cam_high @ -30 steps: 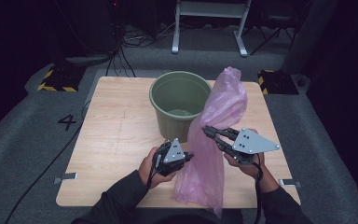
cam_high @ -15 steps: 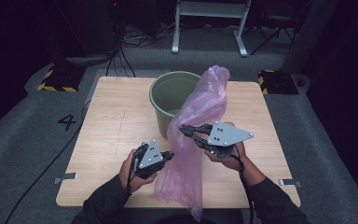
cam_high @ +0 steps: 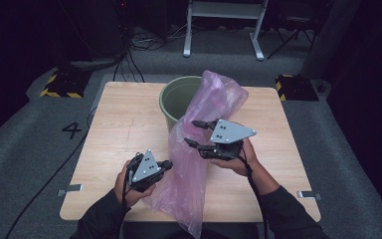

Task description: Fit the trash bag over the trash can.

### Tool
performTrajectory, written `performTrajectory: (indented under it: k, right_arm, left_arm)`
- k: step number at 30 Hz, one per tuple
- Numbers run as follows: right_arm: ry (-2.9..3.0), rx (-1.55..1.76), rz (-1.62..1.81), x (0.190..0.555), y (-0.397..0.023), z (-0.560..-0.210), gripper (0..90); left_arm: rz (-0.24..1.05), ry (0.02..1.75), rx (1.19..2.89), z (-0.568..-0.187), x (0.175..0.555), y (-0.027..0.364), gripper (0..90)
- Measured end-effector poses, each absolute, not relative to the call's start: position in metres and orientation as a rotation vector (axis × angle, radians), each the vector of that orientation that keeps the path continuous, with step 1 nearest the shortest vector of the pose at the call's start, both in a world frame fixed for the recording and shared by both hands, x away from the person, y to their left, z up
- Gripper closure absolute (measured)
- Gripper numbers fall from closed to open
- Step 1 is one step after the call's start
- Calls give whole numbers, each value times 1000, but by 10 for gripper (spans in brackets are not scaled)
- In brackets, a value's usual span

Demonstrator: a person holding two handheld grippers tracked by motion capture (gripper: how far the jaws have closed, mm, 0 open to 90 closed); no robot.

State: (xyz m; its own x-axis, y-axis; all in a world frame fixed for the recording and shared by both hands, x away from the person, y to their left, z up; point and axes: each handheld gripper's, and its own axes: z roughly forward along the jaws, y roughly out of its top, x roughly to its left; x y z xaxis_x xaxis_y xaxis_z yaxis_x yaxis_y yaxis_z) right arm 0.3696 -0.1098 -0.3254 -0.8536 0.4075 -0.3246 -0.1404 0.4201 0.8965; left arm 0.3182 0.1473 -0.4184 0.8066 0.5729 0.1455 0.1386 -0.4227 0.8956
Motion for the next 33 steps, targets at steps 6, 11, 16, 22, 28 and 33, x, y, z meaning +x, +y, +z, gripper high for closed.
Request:
performTrajectory:
  k: [6, 11, 16, 22, 28, 33]
  right_arm:
    - [2124, 373, 1496, 373, -156, -328, 330]
    - [2070, 511, 1503, 382, -201, -337, 342]
    - [2040, 650, 1526, 401, -244, -346, 330]
    - [2079, 765, 1420, 423, -242, -362, 257]
    - [2105, 858, 1515, 447, -244, -375, 153]
    - [2086, 807, 1481, 465, -246, -371, 151]
  left_arm:
    - [553, 545, 1972, -418, 321, 149, 900]
    - [577, 551, 1974, -416, 321, 152, 900]
    - [600, 572, 1968, -416, 321, 160, 900]
    - [595, 592, 1943, -417, 318, 171, 900]
    - [580, 605, 1944, -423, 320, 175, 900]
    - [573, 604, 1945, -424, 321, 178, 900]
